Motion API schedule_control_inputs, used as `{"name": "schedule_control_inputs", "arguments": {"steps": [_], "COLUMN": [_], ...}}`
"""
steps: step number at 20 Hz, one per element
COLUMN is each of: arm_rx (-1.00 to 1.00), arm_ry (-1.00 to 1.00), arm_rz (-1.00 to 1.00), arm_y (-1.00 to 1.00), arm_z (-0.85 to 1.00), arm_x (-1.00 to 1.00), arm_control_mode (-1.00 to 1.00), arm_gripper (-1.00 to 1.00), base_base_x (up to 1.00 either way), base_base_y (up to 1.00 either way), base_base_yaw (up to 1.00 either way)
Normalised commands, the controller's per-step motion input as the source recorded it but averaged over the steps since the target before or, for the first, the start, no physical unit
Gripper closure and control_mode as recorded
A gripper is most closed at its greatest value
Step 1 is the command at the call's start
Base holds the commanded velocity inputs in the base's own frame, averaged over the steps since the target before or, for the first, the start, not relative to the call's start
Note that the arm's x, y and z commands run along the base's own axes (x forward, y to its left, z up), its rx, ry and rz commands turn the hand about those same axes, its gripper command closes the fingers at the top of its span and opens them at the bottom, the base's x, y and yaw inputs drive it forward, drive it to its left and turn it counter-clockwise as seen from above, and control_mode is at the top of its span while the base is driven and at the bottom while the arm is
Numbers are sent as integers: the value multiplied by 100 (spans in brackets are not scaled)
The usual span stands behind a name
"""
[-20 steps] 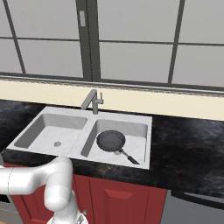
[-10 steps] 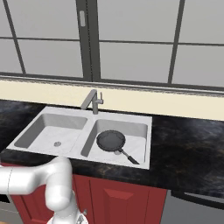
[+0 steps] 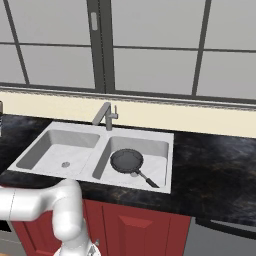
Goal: Pick the pan and sponge and place them into the sink. Then turn on the water.
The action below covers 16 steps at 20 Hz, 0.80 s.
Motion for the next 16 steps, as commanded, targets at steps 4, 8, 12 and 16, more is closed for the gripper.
{"name": "schedule_control_inputs", "arguments": {"steps": [4,8,12,16], "arm_rx": [6,6,9,10], "arm_ry": [15,15,13,12], "arm_rz": [-12,-12,-13,-11], "arm_y": [-22,-21,-20,-22], "arm_z": [20,19,23,24], "arm_x": [-7,-8,-11,-17], "arm_control_mode": [-100,-100,-100,-100], "arm_gripper": [100,100,100,100], "base_base_x": [0,0,0,0], "base_base_y": [0,0,0,0], "base_base_yaw": [0,0,0,0]}}
